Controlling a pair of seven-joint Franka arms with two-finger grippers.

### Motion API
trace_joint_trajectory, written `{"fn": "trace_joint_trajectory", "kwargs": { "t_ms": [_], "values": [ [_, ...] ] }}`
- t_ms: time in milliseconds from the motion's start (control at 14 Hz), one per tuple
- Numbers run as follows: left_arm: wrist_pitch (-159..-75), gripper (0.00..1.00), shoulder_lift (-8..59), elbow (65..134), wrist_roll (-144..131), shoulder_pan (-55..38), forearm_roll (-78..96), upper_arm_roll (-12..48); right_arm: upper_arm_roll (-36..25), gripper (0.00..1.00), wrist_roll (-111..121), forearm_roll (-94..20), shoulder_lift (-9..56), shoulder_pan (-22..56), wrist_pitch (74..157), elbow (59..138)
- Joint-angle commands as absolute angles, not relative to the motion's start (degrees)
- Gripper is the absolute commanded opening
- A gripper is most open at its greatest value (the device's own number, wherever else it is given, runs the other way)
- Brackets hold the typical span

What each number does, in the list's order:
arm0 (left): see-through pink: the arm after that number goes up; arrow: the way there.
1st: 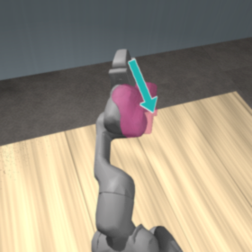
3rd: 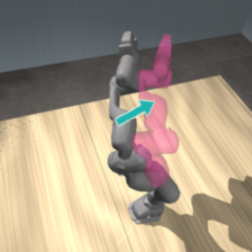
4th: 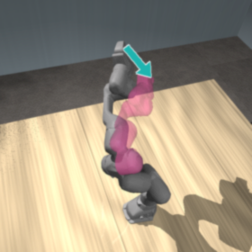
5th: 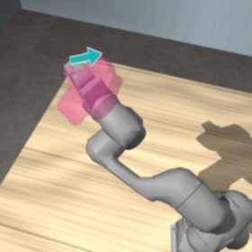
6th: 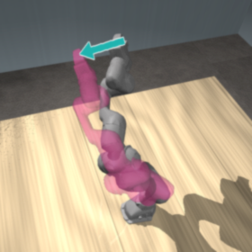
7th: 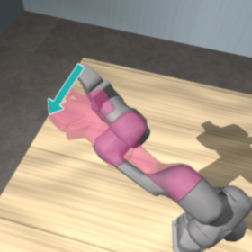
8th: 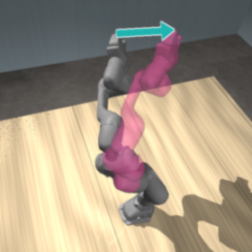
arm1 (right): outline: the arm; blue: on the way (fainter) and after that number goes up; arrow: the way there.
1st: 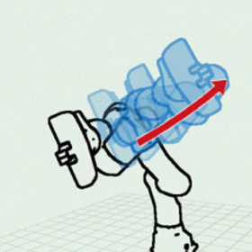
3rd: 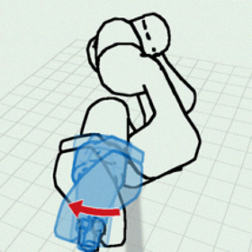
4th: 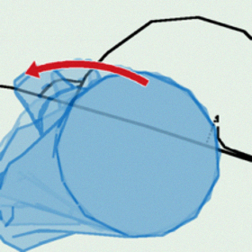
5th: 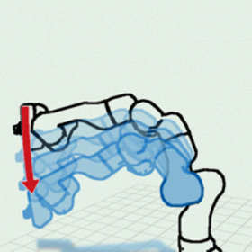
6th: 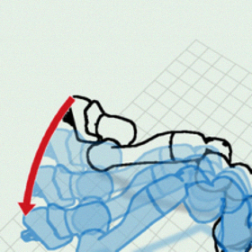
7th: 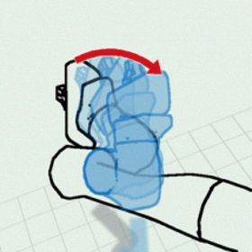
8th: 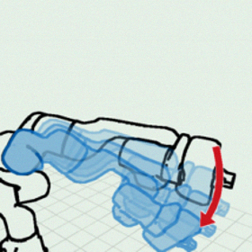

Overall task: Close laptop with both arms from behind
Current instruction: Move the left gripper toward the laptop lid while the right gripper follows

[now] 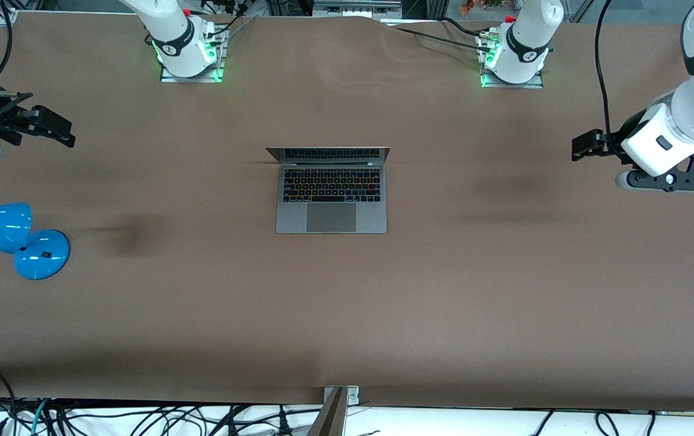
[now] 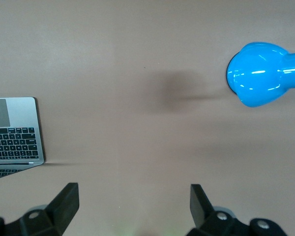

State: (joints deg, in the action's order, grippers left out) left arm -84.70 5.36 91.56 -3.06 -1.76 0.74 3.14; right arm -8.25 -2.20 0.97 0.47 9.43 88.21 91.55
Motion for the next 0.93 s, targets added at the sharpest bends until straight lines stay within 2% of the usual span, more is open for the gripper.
{"fn": "trace_joint_trajectory", "kwargs": {
  "t_ms": [0, 429, 857],
  "values": [
    [-83.6, 1.00, 4.3, 91.7, -3.2, -1.8, 2.2, 3.6, -8.2, 1.00, -3.0, 0.2, 0.4, 9.5, 88.3, 91.1],
    [-85.2, 1.00, 5.6, 93.0, -5.4, -1.9, 7.5, 6.5, -8.2, 1.00, -3.0, 0.2, 0.4, 9.5, 88.3, 91.1],
    [-88.4, 1.00, 8.1, 93.3, -16.8, -2.5, 7.6, 14.4, -8.2, 1.00, -3.0, 0.2, 0.4, 9.4, 88.2, 91.1]
  ]
}}
